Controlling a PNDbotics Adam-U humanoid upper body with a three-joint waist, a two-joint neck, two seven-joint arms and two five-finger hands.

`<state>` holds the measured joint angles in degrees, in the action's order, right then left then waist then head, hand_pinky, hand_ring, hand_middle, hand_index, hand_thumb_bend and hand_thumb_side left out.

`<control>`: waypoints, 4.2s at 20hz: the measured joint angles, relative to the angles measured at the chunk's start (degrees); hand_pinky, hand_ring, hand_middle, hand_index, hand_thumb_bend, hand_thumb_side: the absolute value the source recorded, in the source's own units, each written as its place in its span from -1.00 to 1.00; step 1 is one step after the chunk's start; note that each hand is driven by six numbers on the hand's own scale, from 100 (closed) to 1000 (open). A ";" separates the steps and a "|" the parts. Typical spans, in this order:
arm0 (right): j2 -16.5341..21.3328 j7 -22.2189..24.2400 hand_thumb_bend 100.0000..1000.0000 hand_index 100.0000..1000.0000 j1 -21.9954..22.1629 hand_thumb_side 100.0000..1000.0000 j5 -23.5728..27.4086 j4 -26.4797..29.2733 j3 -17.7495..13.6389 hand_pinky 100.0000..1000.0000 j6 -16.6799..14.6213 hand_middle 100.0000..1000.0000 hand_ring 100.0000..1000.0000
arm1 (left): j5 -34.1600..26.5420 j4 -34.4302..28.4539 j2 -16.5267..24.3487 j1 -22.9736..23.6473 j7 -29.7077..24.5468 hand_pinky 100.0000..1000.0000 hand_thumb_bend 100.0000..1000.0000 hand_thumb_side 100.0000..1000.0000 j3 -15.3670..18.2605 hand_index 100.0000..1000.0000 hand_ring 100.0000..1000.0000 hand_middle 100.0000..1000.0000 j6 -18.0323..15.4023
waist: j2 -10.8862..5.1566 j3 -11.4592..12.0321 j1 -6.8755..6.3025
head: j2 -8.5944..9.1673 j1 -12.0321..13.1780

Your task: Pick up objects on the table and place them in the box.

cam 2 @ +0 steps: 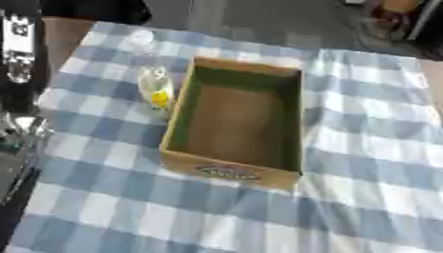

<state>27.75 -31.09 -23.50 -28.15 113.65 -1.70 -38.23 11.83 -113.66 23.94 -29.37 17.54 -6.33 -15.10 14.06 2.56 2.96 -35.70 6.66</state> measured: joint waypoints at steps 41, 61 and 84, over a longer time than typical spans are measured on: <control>1.55 0.01 -1.00 -0.40 2.00 0.82 2.09 0.00 -0.37 -0.87 -0.15 -0.67 -0.55 | 1.06 24.59 19.95 -10.43 -37.66 0.79 0.99 0.22 -3.83 0.92 0.62 0.70 6.31 | -3.28 -2.14 -3.81 | 0.23 0.89; 1.55 0.78 -1.00 -0.39 2.00 0.82 2.85 0.00 -0.19 -0.88 -0.92 -0.68 -0.56 | -6.19 33.29 19.99 -13.05 -41.81 0.68 0.80 0.26 -3.64 0.96 0.58 0.70 5.01 | -3.28 -2.54 -3.81 | 0.23 1.39; 1.49 1.42 -1.00 -0.40 1.93 0.81 3.85 0.00 0.00 -0.88 -1.57 -0.68 -0.56 | -2.57 46.69 17.99 -19.71 -49.44 0.69 0.78 0.29 -4.91 0.96 0.61 0.73 2.08 | -3.28 -3.71 -3.68 | 0.23 1.96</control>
<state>29.25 -29.67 -21.57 -24.29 113.65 -1.70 -39.80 9.26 -66.96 41.93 -49.08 -31.89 -11.24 -13.02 10.78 -1.15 -0.73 -35.46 8.61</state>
